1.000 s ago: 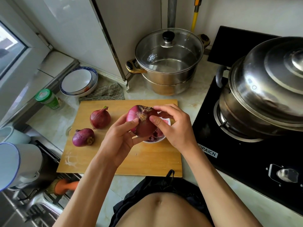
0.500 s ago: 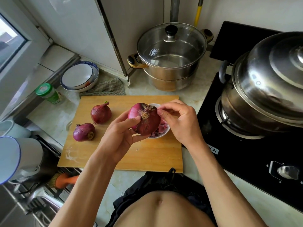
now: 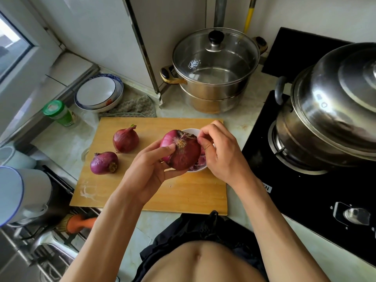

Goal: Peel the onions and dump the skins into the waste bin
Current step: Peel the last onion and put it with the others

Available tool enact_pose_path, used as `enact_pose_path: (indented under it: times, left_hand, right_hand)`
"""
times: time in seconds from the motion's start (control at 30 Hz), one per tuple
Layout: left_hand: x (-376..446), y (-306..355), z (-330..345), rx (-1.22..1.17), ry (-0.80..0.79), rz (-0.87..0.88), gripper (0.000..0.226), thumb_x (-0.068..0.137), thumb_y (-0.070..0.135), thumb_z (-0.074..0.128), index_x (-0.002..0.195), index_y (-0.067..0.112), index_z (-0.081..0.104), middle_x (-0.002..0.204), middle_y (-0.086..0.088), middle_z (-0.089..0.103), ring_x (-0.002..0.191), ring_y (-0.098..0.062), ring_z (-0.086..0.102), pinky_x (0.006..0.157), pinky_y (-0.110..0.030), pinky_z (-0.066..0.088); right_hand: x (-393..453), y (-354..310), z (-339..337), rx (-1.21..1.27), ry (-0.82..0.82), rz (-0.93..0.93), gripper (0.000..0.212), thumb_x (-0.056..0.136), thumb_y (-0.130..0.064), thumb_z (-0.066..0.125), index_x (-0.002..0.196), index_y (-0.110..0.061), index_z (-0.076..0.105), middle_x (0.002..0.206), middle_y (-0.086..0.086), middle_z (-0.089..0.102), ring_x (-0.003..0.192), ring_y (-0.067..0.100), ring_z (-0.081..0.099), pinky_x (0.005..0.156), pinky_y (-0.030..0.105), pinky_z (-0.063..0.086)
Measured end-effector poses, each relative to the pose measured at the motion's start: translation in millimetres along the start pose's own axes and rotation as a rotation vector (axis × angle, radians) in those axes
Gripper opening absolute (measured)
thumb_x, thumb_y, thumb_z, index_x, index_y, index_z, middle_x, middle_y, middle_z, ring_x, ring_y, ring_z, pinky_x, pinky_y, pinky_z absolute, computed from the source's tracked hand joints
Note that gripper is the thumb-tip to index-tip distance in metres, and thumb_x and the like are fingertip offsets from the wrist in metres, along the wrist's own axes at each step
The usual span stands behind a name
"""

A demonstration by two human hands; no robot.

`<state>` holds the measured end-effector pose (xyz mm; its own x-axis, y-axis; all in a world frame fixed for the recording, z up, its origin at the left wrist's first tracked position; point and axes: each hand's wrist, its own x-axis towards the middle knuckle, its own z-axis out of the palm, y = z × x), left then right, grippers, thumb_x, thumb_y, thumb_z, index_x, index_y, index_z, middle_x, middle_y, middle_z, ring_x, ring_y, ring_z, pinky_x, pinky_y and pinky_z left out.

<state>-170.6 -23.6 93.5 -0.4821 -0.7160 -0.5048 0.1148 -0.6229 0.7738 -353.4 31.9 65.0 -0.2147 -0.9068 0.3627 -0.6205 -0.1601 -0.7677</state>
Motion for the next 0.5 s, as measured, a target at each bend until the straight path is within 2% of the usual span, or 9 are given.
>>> enact_pose_path:
  times: [0.1, 0.23, 0.33, 0.4, 0.5]
  left_hand:
    - [-1.6, -0.4, -0.2, -0.022, 0.041, -0.010, 0.048, 0.084, 0.011, 0.071, 0.130, 0.003, 0.064, 0.125, -0.025, 0.068, 0.099, -0.034, 0.075, 0.075, -0.042, 0.064]
    - [-4.4, 2.0, 1.6, -0.062, 0.080, -0.008, 0.041, 0.079, 0.016, 0.066, 0.118, 0.003, 0.067, 0.108, -0.017, 0.074, 0.092, -0.031, 0.076, 0.074, -0.041, 0.065]
    - [-4.7, 3.7, 1.7, -0.092, 0.107, -0.005, 0.024, 0.092, 0.011, 0.061, 0.113, 0.004, 0.068, 0.102, -0.015, 0.076, 0.092, -0.031, 0.077, 0.077, -0.043, 0.065]
    - [-3.5, 4.2, 0.4, -0.091, 0.132, 0.000, 0.020, 0.096, 0.010, 0.058, 0.113, 0.004, 0.068, 0.101, -0.015, 0.076, 0.092, -0.031, 0.077, 0.079, -0.043, 0.065]
    - [-1.1, 2.8, 2.3, -0.107, 0.156, 0.020, 0.018, 0.097, 0.010, 0.058, 0.110, 0.004, 0.068, 0.100, -0.015, 0.076, 0.091, -0.030, 0.077, 0.076, -0.042, 0.065]
  right_hand:
    - [-2.0, -0.6, 0.6, -0.003, -0.017, -0.001, 0.007, 0.097, -0.007, 0.054, 0.091, -0.007, 0.057, 0.093, -0.006, 0.048, 0.082, 0.008, 0.048, 0.070, 0.023, 0.044]
    - [-2.7, -2.3, 3.6, 0.012, -0.038, 0.010, 0.008, 0.097, -0.010, 0.052, 0.092, -0.008, 0.056, 0.093, -0.006, 0.049, 0.082, 0.008, 0.049, 0.070, 0.025, 0.044]
    - [-0.9, -4.1, 4.8, 0.013, -0.052, 0.000, 0.008, 0.098, -0.011, 0.051, 0.092, -0.007, 0.056, 0.093, -0.006, 0.049, 0.080, 0.006, 0.048, 0.068, 0.024, 0.043]
    - [-0.3, -5.5, 5.2, 0.020, -0.077, -0.001, 0.008, 0.099, -0.010, 0.052, 0.093, -0.007, 0.056, 0.093, -0.007, 0.049, 0.078, 0.002, 0.047, 0.066, 0.021, 0.042]
    - [-0.7, -4.9, 2.8, 0.013, -0.099, 0.001, 0.008, 0.099, -0.010, 0.051, 0.092, -0.007, 0.056, 0.092, -0.006, 0.049, 0.079, 0.005, 0.049, 0.068, 0.025, 0.044]
